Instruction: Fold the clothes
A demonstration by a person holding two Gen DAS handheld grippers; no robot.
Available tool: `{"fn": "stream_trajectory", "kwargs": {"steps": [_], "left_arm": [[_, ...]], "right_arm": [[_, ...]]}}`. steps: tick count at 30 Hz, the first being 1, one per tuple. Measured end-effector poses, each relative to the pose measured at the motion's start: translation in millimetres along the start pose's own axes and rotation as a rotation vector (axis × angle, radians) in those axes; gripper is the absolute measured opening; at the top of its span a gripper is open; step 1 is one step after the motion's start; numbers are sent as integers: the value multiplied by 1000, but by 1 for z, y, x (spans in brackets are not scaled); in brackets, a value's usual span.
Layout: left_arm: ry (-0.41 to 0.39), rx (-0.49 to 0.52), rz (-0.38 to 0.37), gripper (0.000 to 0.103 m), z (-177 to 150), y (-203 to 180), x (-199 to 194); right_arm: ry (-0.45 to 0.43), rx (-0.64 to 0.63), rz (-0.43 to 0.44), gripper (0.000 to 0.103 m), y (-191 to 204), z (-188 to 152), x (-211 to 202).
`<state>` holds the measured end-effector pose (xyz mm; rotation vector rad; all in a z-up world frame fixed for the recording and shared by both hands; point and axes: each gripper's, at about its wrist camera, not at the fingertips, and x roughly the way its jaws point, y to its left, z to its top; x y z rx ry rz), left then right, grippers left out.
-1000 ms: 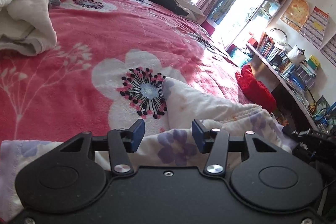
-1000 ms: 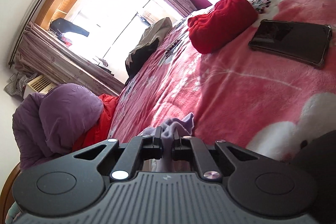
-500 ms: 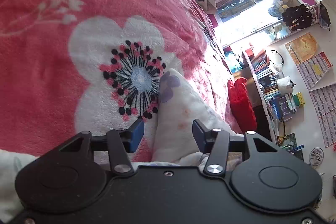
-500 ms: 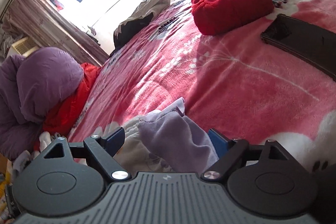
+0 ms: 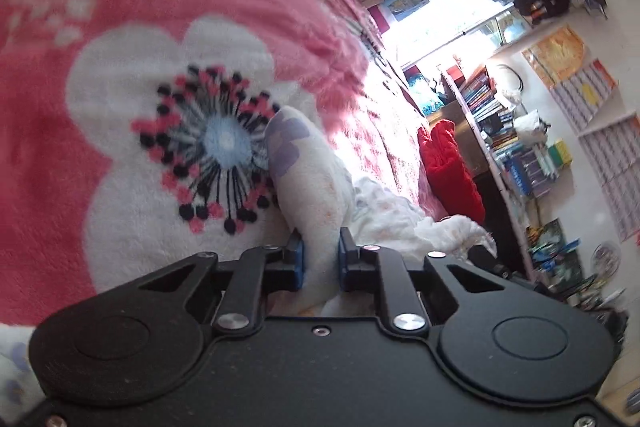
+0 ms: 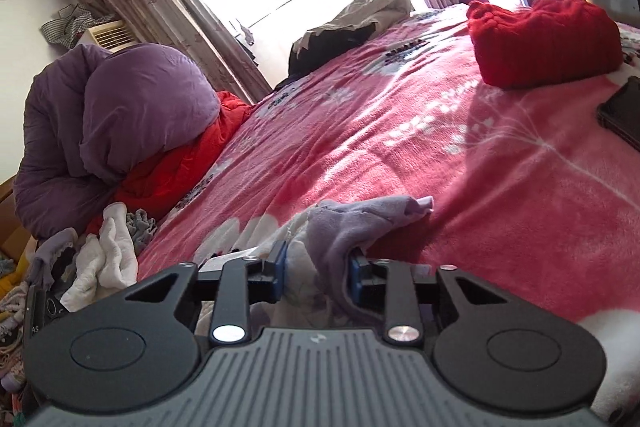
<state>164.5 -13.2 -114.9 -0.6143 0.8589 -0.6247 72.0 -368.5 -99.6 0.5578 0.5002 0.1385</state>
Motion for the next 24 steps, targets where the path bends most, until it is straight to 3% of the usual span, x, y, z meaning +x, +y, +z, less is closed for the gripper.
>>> {"fn": "stream_trajectory", "kwargs": {"steps": [3,5,8,10,12,13,14,17,21,24], "left_arm": [[-102,204,39,11,10,-39,-36],[-170,365,112,11,11,-69,-62],[-250,657,271,12,-8,-116,-76],[-247,822,380,15,-29,-135,-56],[-208,957,425,28,-56,-138,-22],[-132,1004,393,51,-70,-133,-2],[-61,1030,336,61,-82,-126,11],[17,999,215,61,-91,-116,12],[-75,659,60,61,-34,-86,-30],[-147,371,53,59,5,-40,-47]], "right_arm": [[-49,-45,51,29,15,1,-9],[-73,-38,89,29,23,2,-14],[-97,-47,144,28,36,3,-20],[-80,-56,123,28,41,0,-19],[-43,-50,55,28,38,-6,-13],[-19,-45,11,28,34,-11,-9],[16,-37,-42,28,28,-14,-4],[75,78,-152,28,-3,-20,4],[58,115,-186,28,-11,-23,-2],[46,97,-187,28,-8,-24,-5]]}}
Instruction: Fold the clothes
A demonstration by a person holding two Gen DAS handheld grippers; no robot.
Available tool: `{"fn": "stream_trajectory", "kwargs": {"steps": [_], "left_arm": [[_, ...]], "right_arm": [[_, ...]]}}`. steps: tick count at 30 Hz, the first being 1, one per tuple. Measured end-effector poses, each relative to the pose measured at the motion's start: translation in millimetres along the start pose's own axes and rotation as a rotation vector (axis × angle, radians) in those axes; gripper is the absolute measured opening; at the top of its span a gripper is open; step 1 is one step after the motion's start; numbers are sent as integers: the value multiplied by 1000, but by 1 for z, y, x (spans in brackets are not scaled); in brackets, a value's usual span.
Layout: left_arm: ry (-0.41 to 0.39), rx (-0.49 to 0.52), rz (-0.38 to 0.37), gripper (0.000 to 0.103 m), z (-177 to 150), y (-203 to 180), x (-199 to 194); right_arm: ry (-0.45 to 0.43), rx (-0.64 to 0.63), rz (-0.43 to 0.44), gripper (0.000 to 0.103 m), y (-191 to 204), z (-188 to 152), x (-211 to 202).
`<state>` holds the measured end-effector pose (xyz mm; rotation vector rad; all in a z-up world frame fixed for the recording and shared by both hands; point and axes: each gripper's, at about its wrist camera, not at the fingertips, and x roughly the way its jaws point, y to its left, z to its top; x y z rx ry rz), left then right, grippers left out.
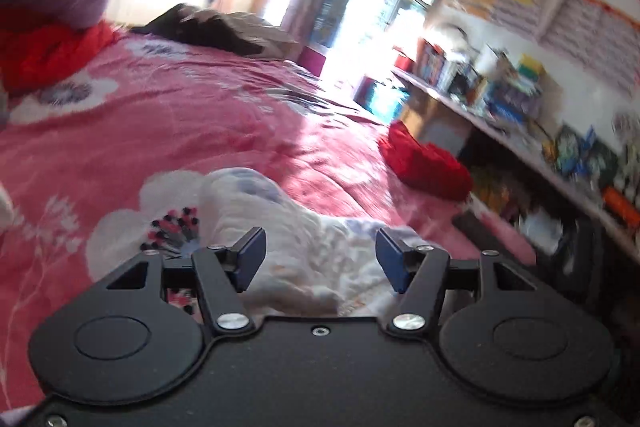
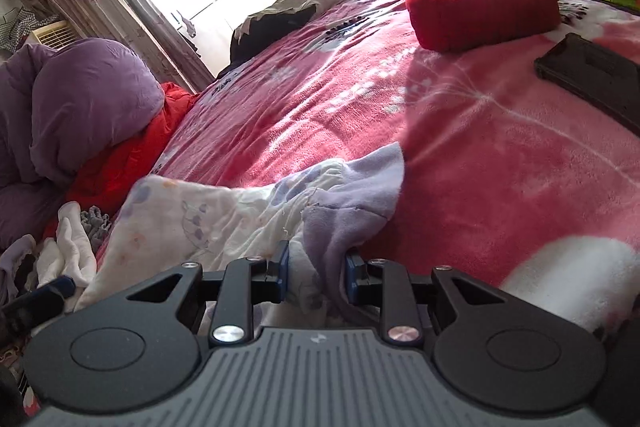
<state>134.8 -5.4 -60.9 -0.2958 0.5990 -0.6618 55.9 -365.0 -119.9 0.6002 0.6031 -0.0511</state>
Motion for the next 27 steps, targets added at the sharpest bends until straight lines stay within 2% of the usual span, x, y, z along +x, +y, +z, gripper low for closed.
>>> {"fn": "stream_trajectory", "kwargs": {"steps": [2,6,9,11,14,16,17,19,21,23,26,27], "left_arm": [[-2,-179,21,57,0,37,5],[50,-513,36,50,-17,93,29],[91,-651,-15,49,-32,103,45],[116,-670,-28,49,-38,96,54],[137,-622,-43,47,-39,80,58],[143,-590,-62,40,-41,70,58],[138,-561,-62,32,-41,65,57],[127,-523,-64,23,-39,57,55],[101,-478,-33,19,-32,50,48],[39,-360,31,16,-16,36,33],[-68,-128,155,14,13,3,0],[-100,-23,235,14,20,-14,-12]], "right_arm": [[1,7,-1,28,-2,1,0],[-11,19,-13,28,-3,2,-2],[-16,42,-14,28,-7,2,-3],[-17,48,-17,28,-8,2,-2],[-21,52,-21,28,-9,1,-1],[-24,57,-19,28,-10,1,0],[-25,58,-13,28,-10,1,0],[-27,61,0,28,-10,1,0],[-34,60,9,28,-9,1,-1],[-48,54,25,28,-8,1,-4],[-85,16,48,28,-1,2,-11],[-95,1,53,28,2,2,-13]]}}
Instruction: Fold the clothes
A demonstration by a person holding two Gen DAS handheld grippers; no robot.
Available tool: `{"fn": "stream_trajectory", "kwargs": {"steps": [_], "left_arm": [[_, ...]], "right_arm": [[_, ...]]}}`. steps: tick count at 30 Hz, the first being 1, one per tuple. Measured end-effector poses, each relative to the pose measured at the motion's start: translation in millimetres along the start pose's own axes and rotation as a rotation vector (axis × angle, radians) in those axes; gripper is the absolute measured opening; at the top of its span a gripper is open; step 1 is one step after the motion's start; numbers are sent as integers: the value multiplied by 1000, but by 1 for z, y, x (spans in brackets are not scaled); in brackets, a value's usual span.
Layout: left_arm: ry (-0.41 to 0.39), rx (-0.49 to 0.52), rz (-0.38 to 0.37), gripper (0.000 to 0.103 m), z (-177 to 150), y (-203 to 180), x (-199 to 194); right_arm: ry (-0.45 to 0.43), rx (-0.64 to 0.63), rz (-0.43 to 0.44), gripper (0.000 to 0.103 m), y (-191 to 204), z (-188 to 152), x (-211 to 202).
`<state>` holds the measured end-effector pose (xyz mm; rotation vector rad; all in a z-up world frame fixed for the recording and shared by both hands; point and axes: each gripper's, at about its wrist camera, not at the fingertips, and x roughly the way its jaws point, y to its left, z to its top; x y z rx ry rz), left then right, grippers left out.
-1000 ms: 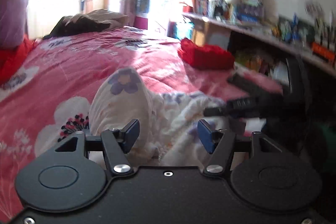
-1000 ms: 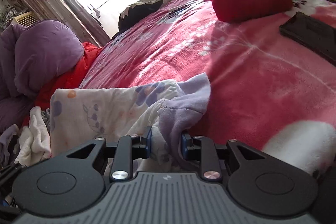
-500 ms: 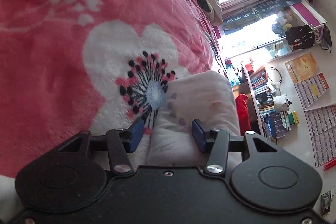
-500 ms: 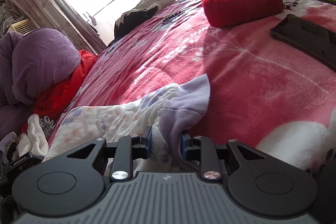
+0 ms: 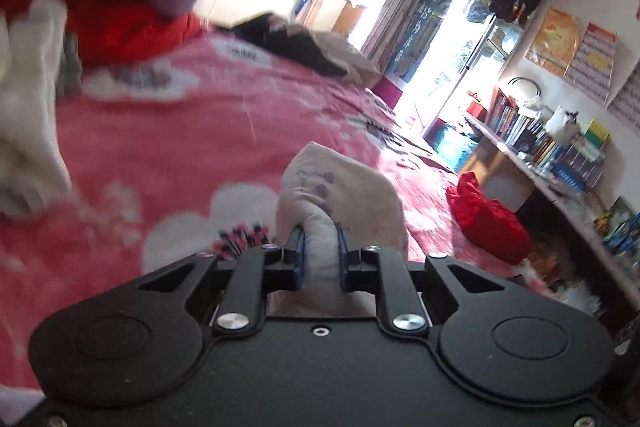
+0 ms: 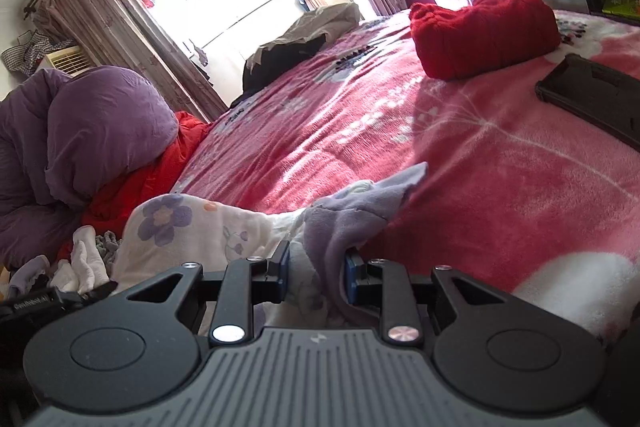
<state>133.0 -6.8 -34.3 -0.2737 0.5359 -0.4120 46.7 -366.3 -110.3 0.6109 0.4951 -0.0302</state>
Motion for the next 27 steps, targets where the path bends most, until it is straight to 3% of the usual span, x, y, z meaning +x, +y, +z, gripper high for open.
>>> {"fn": "stream_trajectory", "kwargs": {"steps": [2,4,6,7,8,11,13,21,25,27], "left_arm": [[-81,203,145,14,9,-27,-25],[-91,330,224,17,4,-45,-32],[12,369,223,37,-7,-45,-13],[44,370,216,58,-15,-40,-3],[68,357,211,61,-24,-33,3],[106,266,185,61,-27,-11,3],[99,160,158,61,-19,5,-4],[140,-414,95,59,-13,99,-8],[176,-510,122,59,-24,118,1],[196,-552,105,59,-30,124,10]], "right_arm": [[-4,-11,8,28,3,0,-1],[9,-13,11,28,4,0,2],[42,-7,6,28,3,-1,7],[57,3,-8,29,1,-2,9],[72,23,-25,30,-2,-4,11],[77,93,-22,40,-11,-3,8],[60,125,-15,61,-15,-2,2],[23,204,-14,62,-33,15,-1],[24,209,-6,62,-45,34,15],[65,208,15,62,-49,38,27]]}}
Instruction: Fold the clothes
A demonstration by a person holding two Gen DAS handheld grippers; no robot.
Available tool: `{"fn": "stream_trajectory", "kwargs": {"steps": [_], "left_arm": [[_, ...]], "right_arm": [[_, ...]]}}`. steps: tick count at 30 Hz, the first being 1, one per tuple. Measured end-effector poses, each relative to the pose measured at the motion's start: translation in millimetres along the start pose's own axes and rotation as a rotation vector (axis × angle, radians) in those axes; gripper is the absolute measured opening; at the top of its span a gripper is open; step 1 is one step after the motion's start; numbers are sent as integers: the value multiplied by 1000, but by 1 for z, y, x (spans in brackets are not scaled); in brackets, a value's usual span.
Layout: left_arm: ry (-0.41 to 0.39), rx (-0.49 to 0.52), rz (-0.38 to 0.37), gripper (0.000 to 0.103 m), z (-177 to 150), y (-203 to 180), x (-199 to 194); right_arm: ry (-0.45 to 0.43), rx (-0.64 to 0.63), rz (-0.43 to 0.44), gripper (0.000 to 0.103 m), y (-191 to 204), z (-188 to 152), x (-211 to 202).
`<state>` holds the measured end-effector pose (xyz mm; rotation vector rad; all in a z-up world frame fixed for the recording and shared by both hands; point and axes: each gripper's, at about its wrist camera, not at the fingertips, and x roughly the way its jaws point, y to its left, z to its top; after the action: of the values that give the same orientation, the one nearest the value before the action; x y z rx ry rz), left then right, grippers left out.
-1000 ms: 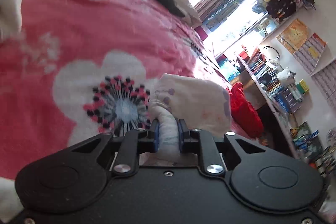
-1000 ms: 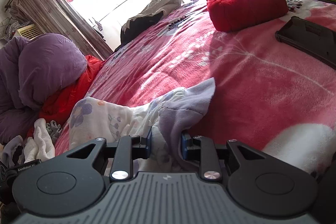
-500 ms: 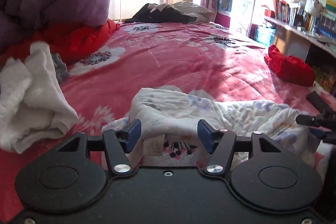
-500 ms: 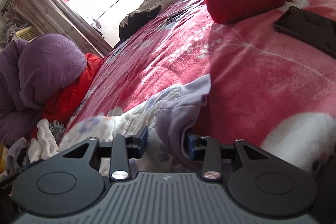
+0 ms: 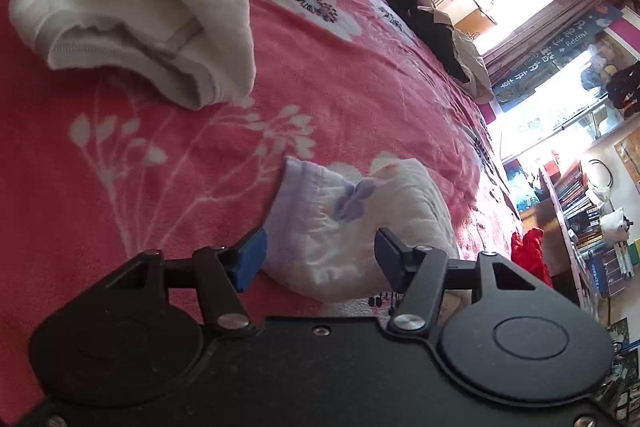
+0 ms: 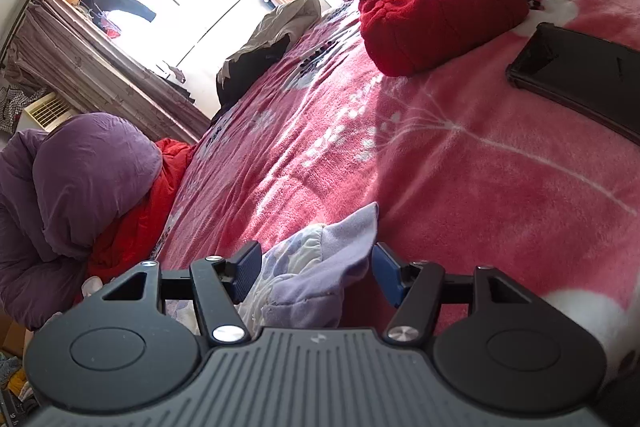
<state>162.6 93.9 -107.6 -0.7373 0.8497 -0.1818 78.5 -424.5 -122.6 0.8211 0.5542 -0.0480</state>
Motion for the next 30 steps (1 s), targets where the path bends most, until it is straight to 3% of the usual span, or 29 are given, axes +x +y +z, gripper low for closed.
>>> {"fn": "stream_trajectory", "kwargs": {"steps": [3,6,8,11,14,17,19,22,24,25,26,27,28,29,30], "left_arm": [[26,-48,-25,59,-3,7,17],[14,-26,-9,46,-3,7,25],[5,8,13,24,-3,4,29],[-15,23,7,9,-4,6,30],[-57,52,7,5,-2,2,21],[-165,112,27,4,6,-7,-2],[-240,140,40,4,13,-8,-19],[-264,130,69,5,23,-1,-27],[-214,170,154,9,23,3,-18],[-216,182,208,18,21,6,-16],[-218,166,226,34,21,10,-16],[-218,129,211,44,23,16,-18],[-223,92,187,54,26,20,-20],[-223,66,177,55,28,22,-21],[-220,54,177,55,29,23,-20]], "right_arm": [[88,-5,22,62,-3,3,20],[147,-21,15,56,-3,0,36],[148,-57,34,42,3,-3,39],[133,-147,39,35,13,-4,37],[98,-207,30,29,21,-5,31],[32,-292,39,24,33,-3,22],[-20,-336,42,8,37,0,16],[-102,-384,38,8,42,8,9],[-79,-401,25,8,42,13,18],[-55,-381,13,9,39,13,23],[-32,-360,2,12,36,13,27],[-12,-323,-1,15,31,14,29],[7,-286,-4,24,27,15,30],[6,-243,3,34,22,17,28],[-8,-191,13,58,15,18,23]]}}
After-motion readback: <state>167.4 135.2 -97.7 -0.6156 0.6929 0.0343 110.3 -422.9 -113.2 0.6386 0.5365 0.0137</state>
